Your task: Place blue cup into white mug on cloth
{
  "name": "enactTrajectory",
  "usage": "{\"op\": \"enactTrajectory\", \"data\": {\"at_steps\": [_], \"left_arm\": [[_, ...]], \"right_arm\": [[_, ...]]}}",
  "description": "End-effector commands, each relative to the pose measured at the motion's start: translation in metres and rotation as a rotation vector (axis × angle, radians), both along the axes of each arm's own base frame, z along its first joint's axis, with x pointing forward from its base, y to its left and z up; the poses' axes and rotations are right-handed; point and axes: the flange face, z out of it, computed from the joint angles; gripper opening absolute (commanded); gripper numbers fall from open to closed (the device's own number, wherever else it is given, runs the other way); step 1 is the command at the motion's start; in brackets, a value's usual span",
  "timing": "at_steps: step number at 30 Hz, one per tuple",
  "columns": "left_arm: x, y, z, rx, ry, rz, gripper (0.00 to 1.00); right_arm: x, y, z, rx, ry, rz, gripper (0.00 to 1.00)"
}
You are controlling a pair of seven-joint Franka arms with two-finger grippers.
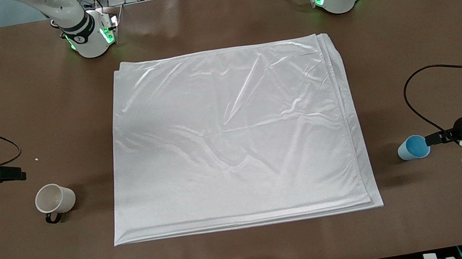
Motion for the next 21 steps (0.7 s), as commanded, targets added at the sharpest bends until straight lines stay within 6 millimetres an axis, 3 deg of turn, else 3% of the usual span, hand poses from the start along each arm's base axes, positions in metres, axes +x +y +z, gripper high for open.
{"op": "enactTrajectory", "data": {"at_steps": [1, 5, 12, 21], "left_arm": [[0.005, 0.001, -0.016, 0.013, 0.008, -0.01, 0.98], [0.005, 0.0, -0.027, 0.011, 0.02, -0.012, 0.98], [0.005, -0.002, -0.045, 0.005, 0.033, -0.011, 0.97], [0.006, 0.0, -0.08, 0.006, 0.031, -0.019, 0.94]], "right_arm": [[0.022, -0.012, -0.032, 0.014, -0.035, 0.008, 1.0], [0.031, -0.02, -0.068, 0.017, -0.036, 0.003, 1.0], [0.048, -0.026, -0.111, 0.009, -0.094, -0.01, 1.0], [0.05, -0.069, -0.165, 0.036, -0.112, -0.102, 1.0]]}}
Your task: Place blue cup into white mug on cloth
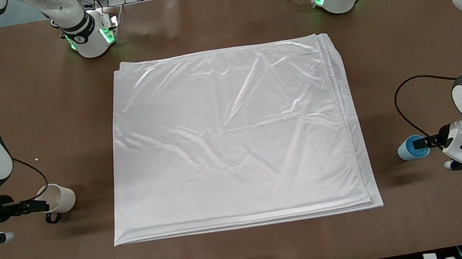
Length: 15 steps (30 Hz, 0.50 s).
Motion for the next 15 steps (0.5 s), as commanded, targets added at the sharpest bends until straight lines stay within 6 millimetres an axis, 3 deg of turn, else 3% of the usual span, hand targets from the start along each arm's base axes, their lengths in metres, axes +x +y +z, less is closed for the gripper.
{"op": "enactTrajectory", "data": {"at_steps": [1, 6, 15], "left_arm": [[0.006, 0.002, -0.018, 0.016, -0.017, -0.012, 0.94], [0.007, 0.0, -0.03, 0.009, -0.028, -0.011, 0.88], [0.007, -0.002, -0.03, 0.01, -0.028, -0.013, 0.77]], "right_arm": [[0.006, -0.03, -0.021, 0.025, -0.039, -0.052, 1.0], [0.004, -0.044, -0.038, 0.025, -0.041, -0.075, 1.0], [0.009, -0.031, -0.053, 0.024, -0.041, -0.184, 0.99]]}}
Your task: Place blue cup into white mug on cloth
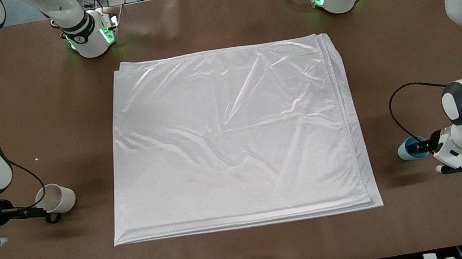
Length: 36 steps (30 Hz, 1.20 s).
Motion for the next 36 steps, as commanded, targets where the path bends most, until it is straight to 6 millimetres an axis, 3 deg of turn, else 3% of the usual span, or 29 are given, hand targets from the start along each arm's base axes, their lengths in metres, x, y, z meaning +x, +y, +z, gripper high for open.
{"op": "enactTrajectory", "data": {"at_steps": [1, 4, 9, 12, 24, 26, 36], "left_arm": [[0.005, 0.0, 0.004, 0.018, -0.013, -0.009, 0.76], [0.005, -0.001, 0.004, 0.017, -0.011, -0.01, 0.73], [0.006, -0.004, 0.005, 0.021, -0.014, -0.016, 0.5], [0.006, -0.004, 0.005, 0.022, -0.014, -0.017, 0.42], [0.006, -0.006, 0.01, 0.024, -0.02, -0.021, 0.1], [0.006, -0.007, 0.011, 0.025, -0.02, -0.023, 0.0], [0.008, -0.01, 0.019, 0.023, -0.03, -0.025, 0.0]], "right_arm": [[0.012, 0.014, -0.006, 0.009, -0.029, -0.07, 0.99], [0.016, 0.021, -0.012, 0.006, -0.046, -0.065, 0.98], [0.017, 0.024, -0.027, 0.004, -0.045, -0.061, 0.94], [0.016, 0.026, -0.034, 0.006, -0.038, -0.059, 0.85], [0.016, 0.035, -0.041, -0.001, -0.019, -0.015, 0.0], [0.018, 0.047, -0.04, -0.003, -0.016, 0.009, 0.0], [0.016, 0.061, -0.024, -0.022, 0.037, 0.135, 0.0]]}}
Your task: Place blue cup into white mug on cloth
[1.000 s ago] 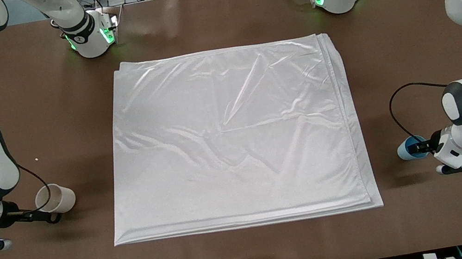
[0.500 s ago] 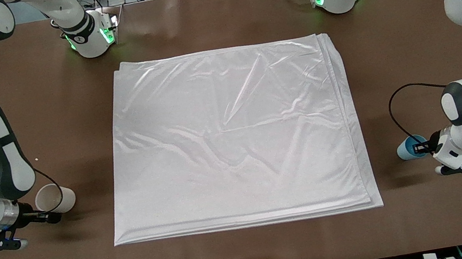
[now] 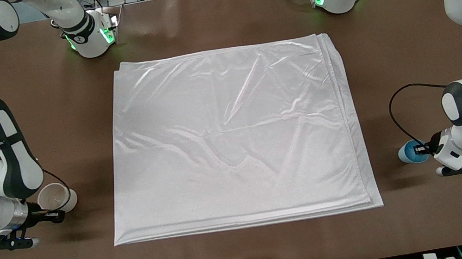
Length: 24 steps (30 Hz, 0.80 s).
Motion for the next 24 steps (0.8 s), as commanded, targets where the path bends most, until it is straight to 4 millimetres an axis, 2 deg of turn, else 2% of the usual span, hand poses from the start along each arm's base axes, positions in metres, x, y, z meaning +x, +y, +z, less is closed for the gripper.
{"op": "enactTrajectory", "data": {"at_steps": [1, 8, 13, 20, 24], "left_arm": [[0.001, -0.002, 0.009, 0.022, -0.009, -0.013, 0.0], [0.002, -0.005, 0.025, 0.025, -0.018, -0.016, 0.0], [0.002, -0.01, 0.039, 0.028, -0.013, -0.023, 0.0], [-0.001, -0.009, 0.066, 0.037, -0.008, -0.024, 0.0], [-0.002, -0.008, 0.079, 0.04, -0.006, -0.026, 0.0]], "right_arm": [[0.003, 0.015, 0.02, -0.012, 0.04, 0.097, 0.0], [0.007, 0.074, 0.058, 0.009, 0.071, 0.158, 0.0], [0.009, 0.109, 0.067, 0.037, 0.099, 0.116, 0.0], [0.009, 0.181, 0.081, 0.06, 0.129, -0.026, 0.0], [0.002, 0.233, 0.08, 0.048, 0.141, -0.07, 0.0]]}}
